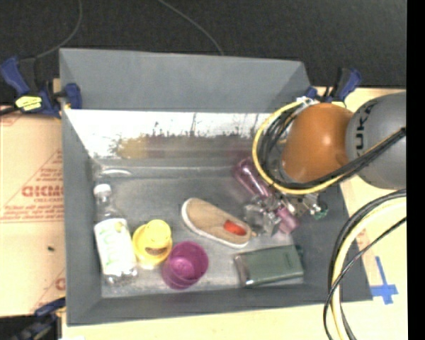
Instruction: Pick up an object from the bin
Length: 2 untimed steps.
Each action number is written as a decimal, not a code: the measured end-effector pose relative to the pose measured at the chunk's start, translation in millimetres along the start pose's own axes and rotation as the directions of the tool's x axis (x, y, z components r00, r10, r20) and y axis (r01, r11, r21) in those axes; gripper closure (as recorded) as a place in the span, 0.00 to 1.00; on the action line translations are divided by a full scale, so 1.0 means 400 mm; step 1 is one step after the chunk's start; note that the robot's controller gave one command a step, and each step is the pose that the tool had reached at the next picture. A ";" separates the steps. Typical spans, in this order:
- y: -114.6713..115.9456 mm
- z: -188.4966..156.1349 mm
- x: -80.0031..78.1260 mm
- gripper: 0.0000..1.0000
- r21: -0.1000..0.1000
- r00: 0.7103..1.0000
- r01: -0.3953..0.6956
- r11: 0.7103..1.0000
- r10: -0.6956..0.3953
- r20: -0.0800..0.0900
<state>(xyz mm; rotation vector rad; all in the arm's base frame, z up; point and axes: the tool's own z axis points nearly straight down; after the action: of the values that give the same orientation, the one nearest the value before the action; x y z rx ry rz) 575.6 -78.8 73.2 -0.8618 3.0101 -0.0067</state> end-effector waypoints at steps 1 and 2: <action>-0.006 -0.045 -0.012 1.00 0.002 1.000 0.005 1.000 -0.005 0.002; -0.012 -0.037 -0.034 1.00 0.005 1.000 0.005 1.000 -0.005 0.009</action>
Offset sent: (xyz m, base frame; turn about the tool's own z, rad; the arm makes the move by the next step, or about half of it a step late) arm 0.0124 0.0045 0.0143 -0.0083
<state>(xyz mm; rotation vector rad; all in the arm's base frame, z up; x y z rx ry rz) 589.6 -75.5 88.3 -0.8658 2.9981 -0.0101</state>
